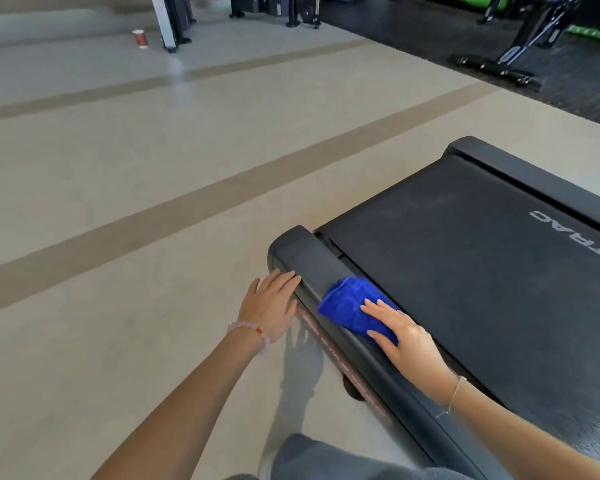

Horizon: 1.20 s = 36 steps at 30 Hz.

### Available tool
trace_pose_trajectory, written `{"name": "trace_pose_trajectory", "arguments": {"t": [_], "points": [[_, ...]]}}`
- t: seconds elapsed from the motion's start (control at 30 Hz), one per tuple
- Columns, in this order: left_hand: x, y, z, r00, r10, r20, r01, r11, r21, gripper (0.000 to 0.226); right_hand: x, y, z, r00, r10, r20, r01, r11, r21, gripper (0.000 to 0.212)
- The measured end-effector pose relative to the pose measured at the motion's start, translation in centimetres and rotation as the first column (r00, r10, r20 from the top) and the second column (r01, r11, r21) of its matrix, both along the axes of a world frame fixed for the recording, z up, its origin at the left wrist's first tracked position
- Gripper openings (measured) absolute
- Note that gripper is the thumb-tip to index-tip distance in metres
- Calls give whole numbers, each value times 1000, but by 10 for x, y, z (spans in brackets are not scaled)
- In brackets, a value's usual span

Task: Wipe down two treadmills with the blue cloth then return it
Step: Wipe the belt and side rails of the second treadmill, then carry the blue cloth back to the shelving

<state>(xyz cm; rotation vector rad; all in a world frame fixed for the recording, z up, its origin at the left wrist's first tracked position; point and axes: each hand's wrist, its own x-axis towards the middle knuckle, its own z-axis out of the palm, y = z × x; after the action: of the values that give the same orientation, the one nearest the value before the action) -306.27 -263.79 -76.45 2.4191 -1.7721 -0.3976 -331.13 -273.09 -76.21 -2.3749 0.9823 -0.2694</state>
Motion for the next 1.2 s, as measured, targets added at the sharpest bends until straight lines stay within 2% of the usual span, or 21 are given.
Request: {"name": "trace_pose_trajectory", "arguments": {"t": [0.17,0.4,0.53,0.73,0.87,0.97,1.07,1.2], "points": [[18,6,-4,999,27,19,-26,997,-71,48,58,-21,-3,999,40,18,-39,999,-22,42],[43,14,-8,982,130,137,-81,945,-316,34,132,-47,-4,995,78,68,-74,995,-63,41],[58,19,4,972,169,164,-112,944,-309,45,166,-56,-7,992,88,96,-82,995,-59,40],[80,35,49,959,235,160,-177,935,-308,43,205,-69,-3,990,132,51,-130,990,-49,41],[92,48,92,951,280,131,-235,929,-286,42,224,-75,14,993,110,-53,-109,994,19,40],[102,58,129,945,305,116,-264,925,-273,42,238,-84,40,994,40,-105,-26,991,135,36],[119,63,169,937,332,104,-293,915,-278,41,250,-91,78,998,-49,-32,56,962,266,30],[145,61,227,919,385,85,-346,890,-296,41,266,-95,144,994,-100,54,68,906,417,26]]}}
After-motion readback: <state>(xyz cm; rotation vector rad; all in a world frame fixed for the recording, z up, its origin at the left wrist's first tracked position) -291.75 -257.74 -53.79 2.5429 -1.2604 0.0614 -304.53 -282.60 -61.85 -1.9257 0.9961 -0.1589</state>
